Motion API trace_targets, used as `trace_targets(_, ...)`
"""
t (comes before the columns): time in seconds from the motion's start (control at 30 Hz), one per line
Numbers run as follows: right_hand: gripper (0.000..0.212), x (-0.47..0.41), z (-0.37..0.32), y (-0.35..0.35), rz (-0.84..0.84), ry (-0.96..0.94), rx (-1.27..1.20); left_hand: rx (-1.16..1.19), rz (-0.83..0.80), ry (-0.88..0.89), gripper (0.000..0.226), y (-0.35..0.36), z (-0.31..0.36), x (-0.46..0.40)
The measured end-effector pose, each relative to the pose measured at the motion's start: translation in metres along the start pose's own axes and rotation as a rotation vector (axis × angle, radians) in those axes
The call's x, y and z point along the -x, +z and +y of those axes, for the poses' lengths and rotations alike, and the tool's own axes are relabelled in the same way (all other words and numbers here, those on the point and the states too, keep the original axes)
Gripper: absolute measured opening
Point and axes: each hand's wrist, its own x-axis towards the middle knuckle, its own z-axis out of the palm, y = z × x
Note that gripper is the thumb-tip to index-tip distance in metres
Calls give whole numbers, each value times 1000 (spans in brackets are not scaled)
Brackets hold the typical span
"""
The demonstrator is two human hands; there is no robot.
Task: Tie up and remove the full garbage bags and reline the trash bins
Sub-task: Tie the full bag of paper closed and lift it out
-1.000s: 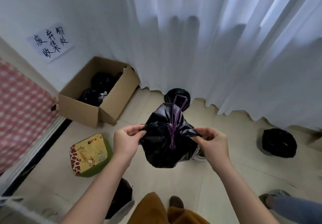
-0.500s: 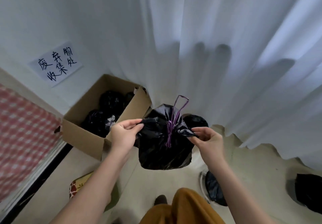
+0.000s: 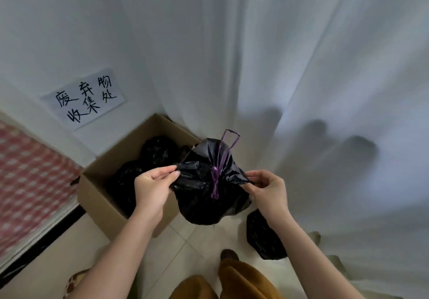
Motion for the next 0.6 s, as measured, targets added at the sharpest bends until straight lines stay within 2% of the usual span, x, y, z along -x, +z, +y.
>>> trace_targets(0.13, 27, -70, -32, 34, -87, -25, 3, 78, 98, -53, 19, -2, 15, -42)
trace_targets(0.3, 22, -142, -48, 104, -173, -8, 30, 91, 184, -95, 20, -20, 24, -112)
trace_targets(0.6, 29, -217, -62, 249, -241, 69, 81, 109, 252, -218, 19, -77, 29, -258)
